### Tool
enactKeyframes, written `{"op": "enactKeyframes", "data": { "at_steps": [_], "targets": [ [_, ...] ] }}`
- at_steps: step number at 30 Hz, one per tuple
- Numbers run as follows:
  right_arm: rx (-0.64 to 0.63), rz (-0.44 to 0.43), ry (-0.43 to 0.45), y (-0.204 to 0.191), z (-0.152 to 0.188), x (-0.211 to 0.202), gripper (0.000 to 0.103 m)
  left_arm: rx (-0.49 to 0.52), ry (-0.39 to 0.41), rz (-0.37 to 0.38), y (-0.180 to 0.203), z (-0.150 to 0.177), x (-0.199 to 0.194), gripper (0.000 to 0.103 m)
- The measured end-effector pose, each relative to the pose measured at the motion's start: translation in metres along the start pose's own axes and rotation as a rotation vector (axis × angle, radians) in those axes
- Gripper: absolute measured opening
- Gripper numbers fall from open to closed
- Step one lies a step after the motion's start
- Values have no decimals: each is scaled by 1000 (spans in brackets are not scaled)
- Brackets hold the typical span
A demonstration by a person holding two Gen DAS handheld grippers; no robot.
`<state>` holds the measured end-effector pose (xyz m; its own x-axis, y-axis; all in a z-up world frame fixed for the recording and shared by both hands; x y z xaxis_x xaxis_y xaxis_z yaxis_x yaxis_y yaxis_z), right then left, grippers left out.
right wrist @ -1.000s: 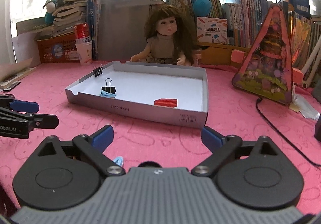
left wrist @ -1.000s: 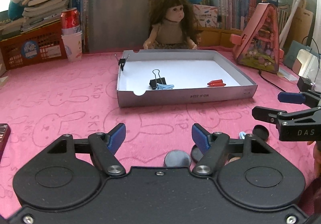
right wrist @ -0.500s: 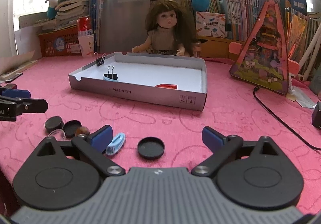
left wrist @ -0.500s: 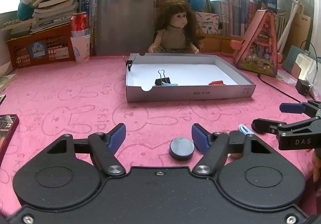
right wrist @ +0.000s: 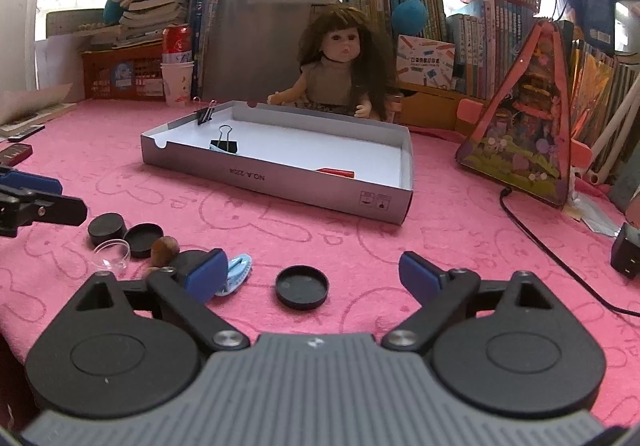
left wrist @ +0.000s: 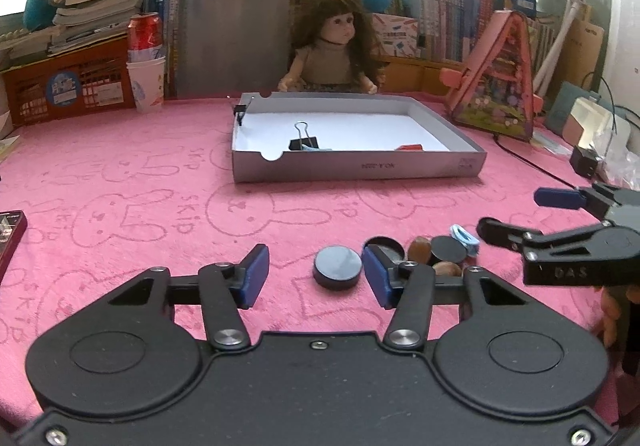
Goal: Organize rigid objects
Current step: 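Move both tools back to the black round caps beside the tray, then close the left tool on a black round cap while the right tool grasps another black cap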
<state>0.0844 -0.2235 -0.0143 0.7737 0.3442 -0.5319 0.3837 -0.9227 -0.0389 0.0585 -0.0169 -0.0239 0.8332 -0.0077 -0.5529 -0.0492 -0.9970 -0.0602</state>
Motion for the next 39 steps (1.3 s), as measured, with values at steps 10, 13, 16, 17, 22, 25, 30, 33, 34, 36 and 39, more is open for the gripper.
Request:
{"op": "enactKeyframes", "data": {
  "at_steps": [10, 13, 16, 17, 22, 25, 30, 33, 34, 36, 39],
  "targets": [
    [29, 1, -34, 5, 7, 4, 79, 23, -39, -35, 9, 11, 17, 42],
    [26, -5, -50, 3, 10, 7, 75, 24, -51, -34, 12, 14, 21, 42],
    [28, -12, -60, 2, 12, 10, 71, 25, -54, -46, 14, 14, 25, 42],
    [28, -15, -62, 1, 13, 11, 70, 28, -52, -52, 15, 13, 26, 42],
    [40, -25, -60, -1, 13, 13, 61, 44, -45, -72, 18, 13, 29, 43],
    [43, -35, -57, -2, 13, 13, 52, 46, -39, -78, 20, 12, 31, 43],
    [36, -48, -53, -7, 12, 13, 40, 50, -29, -79, 21, 11, 33, 27],
    [36, -49, -53, -8, 11, 13, 37, 43, -30, -80, 20, 9, 33, 25],
    [36, -49, -55, -8, 11, 14, 36, 40, -29, -78, 20, 9, 33, 25],
    [39, -50, -57, -8, 10, 13, 36, 41, -27, -74, 20, 8, 33, 25],
    [54, -51, -60, -7, 9, 13, 36, 37, -24, -63, 20, 6, 33, 25]
  ]
}}
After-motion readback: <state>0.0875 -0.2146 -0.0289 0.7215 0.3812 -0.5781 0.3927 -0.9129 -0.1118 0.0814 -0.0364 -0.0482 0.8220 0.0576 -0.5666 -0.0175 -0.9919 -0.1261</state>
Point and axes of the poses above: each gripper's, at about its wrist camera, not at the fingertips, and x roughly the way its jaws point, y to its right, z to its underside, the point moved 8 cm from there along x, roughly the way its jaws point, and after that the axes turned 12 degrees about -z, right-handed, at the moved point
